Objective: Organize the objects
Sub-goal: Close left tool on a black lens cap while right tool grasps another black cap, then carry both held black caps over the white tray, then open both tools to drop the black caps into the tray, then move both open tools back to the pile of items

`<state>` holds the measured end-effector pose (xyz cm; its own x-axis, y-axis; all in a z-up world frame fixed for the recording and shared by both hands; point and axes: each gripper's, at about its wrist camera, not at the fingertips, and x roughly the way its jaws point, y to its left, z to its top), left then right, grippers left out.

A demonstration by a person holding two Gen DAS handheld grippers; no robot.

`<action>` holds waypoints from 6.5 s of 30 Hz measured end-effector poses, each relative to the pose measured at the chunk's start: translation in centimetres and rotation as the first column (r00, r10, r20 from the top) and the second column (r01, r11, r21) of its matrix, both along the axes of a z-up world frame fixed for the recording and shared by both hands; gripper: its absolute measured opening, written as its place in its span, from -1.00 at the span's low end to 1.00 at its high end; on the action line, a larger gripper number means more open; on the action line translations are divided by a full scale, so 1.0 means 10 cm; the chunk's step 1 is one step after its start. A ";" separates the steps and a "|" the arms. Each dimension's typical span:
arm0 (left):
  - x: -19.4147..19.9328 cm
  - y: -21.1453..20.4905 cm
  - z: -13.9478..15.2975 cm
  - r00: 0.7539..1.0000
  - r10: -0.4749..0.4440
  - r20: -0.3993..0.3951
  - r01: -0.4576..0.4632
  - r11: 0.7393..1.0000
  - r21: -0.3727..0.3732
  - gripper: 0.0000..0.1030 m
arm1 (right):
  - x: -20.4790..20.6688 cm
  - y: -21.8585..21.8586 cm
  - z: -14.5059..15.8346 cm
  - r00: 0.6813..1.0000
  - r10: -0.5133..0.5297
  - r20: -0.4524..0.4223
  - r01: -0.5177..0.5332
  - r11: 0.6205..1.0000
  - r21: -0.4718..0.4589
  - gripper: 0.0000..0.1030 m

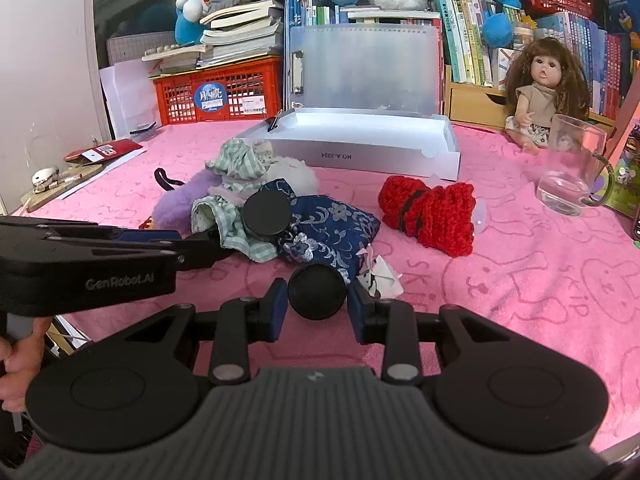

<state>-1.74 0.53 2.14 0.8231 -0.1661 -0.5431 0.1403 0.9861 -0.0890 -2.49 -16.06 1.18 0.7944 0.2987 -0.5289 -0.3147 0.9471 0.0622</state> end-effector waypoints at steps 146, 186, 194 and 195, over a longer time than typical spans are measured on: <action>1.38 0.02 0.75 0.993 -0.119 -0.001 0.119 0.992 -0.031 0.80 | 1.36 -0.50 0.78 0.999 0.045 -0.026 -0.042 0.995 0.095 0.83; 0.16 0.17 0.18 0.984 -0.177 -0.008 0.176 0.984 -0.032 0.37 | 0.44 -0.45 0.24 0.995 0.098 -0.014 -0.098 0.995 -0.030 0.96; 0.12 0.12 0.08 0.981 -0.188 -0.042 0.187 0.982 -0.027 -0.03 | 0.37 -0.44 0.13 0.995 0.092 -0.030 -0.094 0.994 -0.048 0.96; 0.13 0.12 0.07 0.981 -0.187 -0.045 0.186 0.982 -0.025 -0.04 | 0.36 -0.44 0.12 0.995 0.093 -0.033 -0.095 0.994 -0.050 0.96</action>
<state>-0.45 1.72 2.81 0.7503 -0.3260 -0.5751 0.3167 0.9409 -0.1201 1.16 -20.42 2.36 0.7474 0.3430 -0.5690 -0.4010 0.9157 0.0253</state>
